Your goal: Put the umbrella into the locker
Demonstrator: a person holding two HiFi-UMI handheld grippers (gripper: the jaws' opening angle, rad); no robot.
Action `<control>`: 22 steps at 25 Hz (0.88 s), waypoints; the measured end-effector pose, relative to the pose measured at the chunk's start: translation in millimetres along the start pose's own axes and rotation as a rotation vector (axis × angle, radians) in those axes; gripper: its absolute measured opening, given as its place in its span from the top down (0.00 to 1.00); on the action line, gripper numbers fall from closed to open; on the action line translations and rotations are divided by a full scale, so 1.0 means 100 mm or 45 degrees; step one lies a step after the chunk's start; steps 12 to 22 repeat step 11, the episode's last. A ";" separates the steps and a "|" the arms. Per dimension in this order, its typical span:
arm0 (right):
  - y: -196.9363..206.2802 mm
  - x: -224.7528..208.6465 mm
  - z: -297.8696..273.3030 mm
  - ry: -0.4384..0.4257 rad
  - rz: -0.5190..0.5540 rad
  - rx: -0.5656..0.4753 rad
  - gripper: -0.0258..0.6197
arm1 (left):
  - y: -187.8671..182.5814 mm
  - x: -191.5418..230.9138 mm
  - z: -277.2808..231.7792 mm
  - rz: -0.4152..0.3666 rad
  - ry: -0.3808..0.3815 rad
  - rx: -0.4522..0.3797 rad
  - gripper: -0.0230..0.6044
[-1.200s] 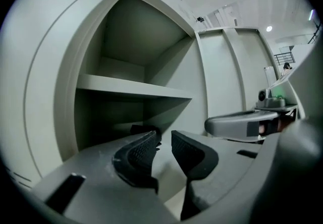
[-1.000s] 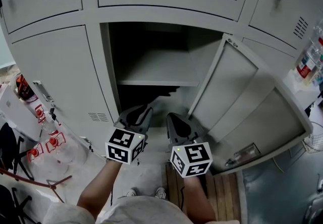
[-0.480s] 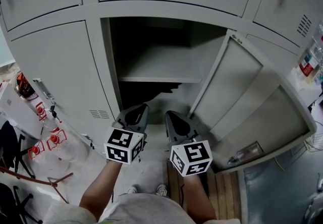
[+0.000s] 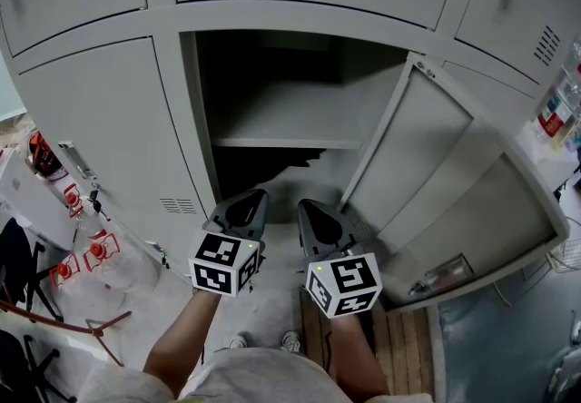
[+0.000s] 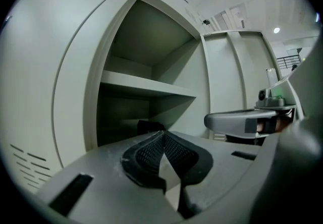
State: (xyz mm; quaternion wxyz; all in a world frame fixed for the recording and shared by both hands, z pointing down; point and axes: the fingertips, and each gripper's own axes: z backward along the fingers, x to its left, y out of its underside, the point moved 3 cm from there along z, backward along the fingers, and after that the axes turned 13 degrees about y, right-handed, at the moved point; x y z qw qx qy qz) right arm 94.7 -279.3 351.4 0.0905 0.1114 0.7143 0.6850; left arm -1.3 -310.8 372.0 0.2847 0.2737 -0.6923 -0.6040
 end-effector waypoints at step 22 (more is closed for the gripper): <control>0.01 0.01 0.01 -0.006 0.001 0.002 0.96 | 0.03 -0.03 0.00 0.006 0.007 0.009 0.95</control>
